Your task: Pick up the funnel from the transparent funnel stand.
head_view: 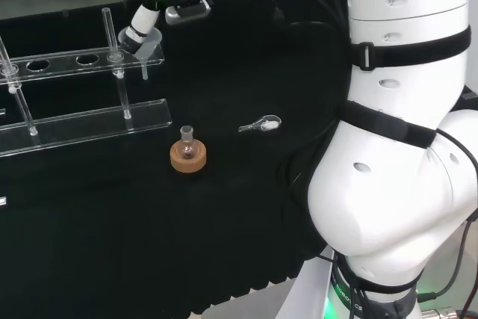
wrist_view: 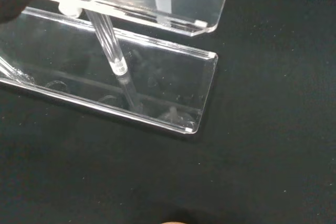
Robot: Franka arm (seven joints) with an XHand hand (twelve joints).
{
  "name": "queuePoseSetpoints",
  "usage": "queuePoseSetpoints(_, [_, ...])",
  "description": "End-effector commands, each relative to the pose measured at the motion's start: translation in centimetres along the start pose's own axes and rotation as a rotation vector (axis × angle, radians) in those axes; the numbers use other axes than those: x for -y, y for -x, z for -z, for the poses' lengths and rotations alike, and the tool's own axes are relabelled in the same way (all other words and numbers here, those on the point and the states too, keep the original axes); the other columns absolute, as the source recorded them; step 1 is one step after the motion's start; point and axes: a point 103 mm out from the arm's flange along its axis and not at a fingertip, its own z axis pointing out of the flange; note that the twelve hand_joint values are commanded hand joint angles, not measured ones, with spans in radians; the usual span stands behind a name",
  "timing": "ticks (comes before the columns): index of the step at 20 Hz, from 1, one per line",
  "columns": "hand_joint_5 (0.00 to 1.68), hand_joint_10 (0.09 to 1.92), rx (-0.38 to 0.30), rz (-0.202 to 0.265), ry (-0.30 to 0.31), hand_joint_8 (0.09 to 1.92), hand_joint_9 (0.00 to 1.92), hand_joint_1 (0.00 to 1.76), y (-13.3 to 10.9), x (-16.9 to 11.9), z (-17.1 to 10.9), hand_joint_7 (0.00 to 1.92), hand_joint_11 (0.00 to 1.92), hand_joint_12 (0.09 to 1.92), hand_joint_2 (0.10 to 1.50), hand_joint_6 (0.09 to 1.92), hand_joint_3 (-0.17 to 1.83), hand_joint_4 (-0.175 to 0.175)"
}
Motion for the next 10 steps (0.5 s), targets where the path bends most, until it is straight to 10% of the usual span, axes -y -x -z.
queuePoseSetpoints(1, [0.0, 0.09, 0.005, -0.009, -0.01, 0.09, 0.0, 0.64, -0.6, -0.3, -0.6, 0.0, 0.0, 0.78, 0.6, 0.09, 0.01, 0.005])
queuePoseSetpoints(10, [0.0, 0.09, -0.004, -0.034, -0.014, 0.09, 0.0, 0.63, -0.8, -1.0, -2.1, 0.0, 0.0, 0.78, 0.61, 0.09, 0.01, 0.004])
